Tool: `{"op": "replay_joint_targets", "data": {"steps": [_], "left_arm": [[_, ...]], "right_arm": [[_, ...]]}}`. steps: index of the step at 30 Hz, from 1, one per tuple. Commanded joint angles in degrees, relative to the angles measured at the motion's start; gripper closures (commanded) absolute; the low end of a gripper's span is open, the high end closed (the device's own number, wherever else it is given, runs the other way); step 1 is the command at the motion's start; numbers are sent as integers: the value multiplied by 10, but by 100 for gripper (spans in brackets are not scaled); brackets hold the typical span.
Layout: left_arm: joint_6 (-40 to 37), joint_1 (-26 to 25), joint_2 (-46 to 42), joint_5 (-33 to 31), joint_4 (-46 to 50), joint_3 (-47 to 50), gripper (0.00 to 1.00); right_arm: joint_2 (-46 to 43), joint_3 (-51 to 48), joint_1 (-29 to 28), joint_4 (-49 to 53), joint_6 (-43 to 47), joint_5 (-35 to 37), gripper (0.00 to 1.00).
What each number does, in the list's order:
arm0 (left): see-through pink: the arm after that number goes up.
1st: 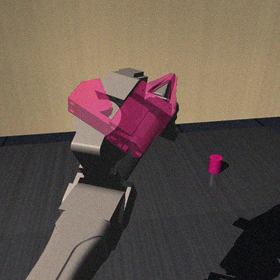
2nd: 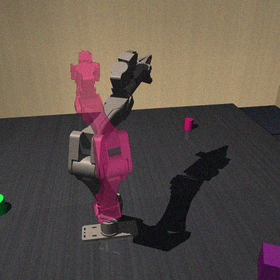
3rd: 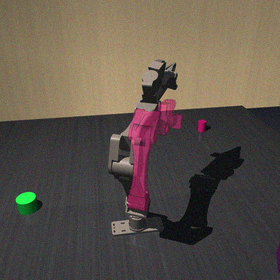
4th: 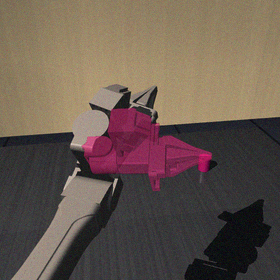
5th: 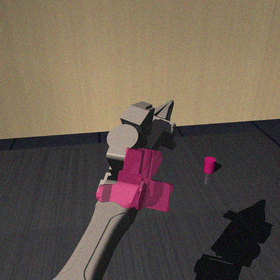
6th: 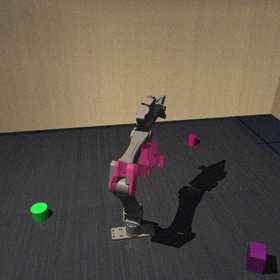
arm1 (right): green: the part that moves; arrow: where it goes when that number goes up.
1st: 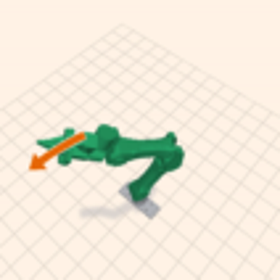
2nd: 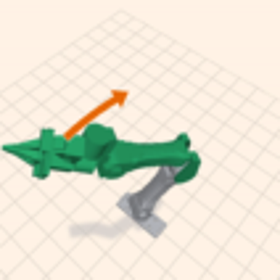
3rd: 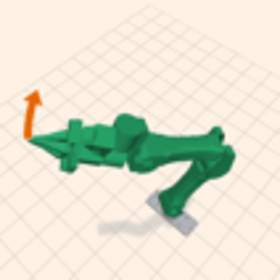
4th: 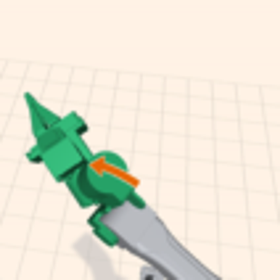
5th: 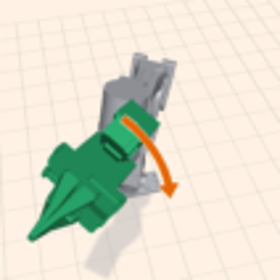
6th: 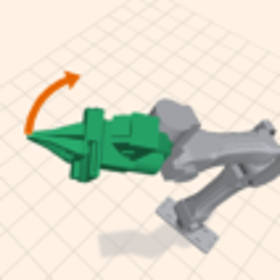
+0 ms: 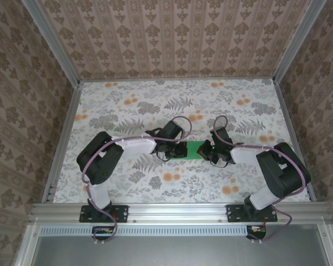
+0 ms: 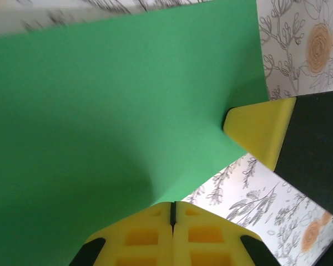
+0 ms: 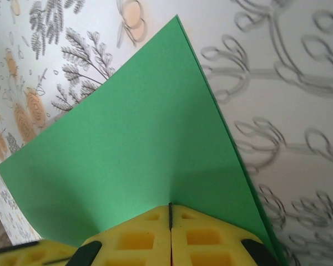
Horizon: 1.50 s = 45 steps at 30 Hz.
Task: Fold a paper plane with a square sheet of paper (pick it up from the middle)
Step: Rotate the square sheet of paper at the center of the table, then first fold in half a square sheet of paper at the center of the table.
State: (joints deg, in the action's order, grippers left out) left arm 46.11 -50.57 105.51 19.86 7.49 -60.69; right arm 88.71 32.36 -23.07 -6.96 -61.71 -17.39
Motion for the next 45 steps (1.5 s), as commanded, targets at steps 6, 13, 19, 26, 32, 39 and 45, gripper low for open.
{"op": "replay_joint_targets", "data": {"steps": [6,13,19,26,32,39,45], "left_arm": [[114,-21,13,-48,-111,44,97],[123,-21,18,-64,-121,68,98],[133,-21,19,-74,-131,99,98],[136,-20,18,-85,-146,135,99],[130,-14,5,-107,-154,164,99],[121,6,-1,-104,-152,172,99],[105,37,-21,-104,-135,183,99]], "right_arm": [[-36,-19,-15,67,-67,54,92],[-35,-28,-16,67,-66,49,92],[-33,-40,-15,75,-55,52,92],[-46,-77,-7,45,-9,40,93],[-53,-103,18,69,42,36,93],[-36,-128,50,69,66,41,93],[-33,-120,61,78,79,48,93]]}}
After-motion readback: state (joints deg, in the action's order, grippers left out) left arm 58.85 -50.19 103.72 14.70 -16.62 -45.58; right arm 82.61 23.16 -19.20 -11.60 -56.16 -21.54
